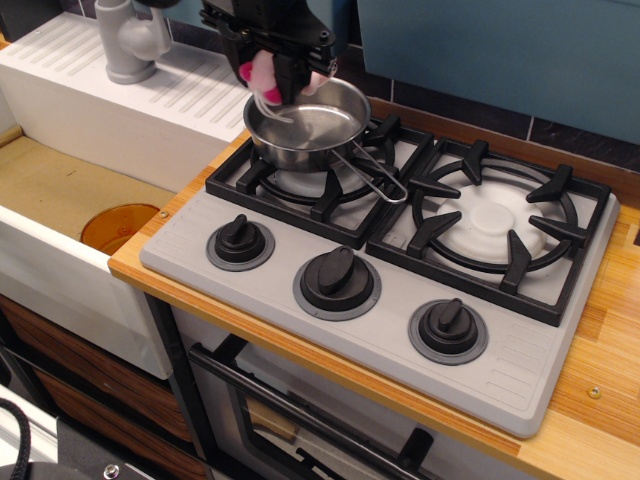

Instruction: Put pan on stove and put stuffedpig in pan

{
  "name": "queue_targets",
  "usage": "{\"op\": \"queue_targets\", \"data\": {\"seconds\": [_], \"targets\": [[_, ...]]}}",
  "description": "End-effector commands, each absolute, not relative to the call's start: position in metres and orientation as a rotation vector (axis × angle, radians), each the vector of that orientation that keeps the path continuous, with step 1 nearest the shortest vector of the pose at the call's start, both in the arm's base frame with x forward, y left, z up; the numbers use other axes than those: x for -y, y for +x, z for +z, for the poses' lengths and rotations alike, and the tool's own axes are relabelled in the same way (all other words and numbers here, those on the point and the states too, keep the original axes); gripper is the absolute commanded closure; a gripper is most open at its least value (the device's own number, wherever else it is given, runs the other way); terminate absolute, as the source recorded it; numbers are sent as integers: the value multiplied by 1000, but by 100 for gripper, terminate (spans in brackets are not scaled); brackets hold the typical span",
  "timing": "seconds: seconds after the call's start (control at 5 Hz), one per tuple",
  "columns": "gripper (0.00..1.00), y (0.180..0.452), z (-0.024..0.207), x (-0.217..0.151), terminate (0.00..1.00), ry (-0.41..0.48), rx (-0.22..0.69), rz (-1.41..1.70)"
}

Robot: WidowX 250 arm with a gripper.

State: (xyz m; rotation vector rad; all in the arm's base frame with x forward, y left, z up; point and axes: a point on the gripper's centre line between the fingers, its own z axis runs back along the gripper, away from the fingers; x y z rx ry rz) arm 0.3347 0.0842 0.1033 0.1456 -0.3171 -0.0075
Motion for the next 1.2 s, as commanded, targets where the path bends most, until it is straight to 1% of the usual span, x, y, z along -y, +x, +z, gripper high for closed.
{"op": "queue_targets", "data": {"seconds": [0.0, 0.4, 1.0], "targets": [[0, 358, 116, -86, 0, 145, 386, -46], [0, 354, 118, -86, 0, 141, 378, -43], [0, 345, 137, -75, 0, 166, 339, -12]]}}
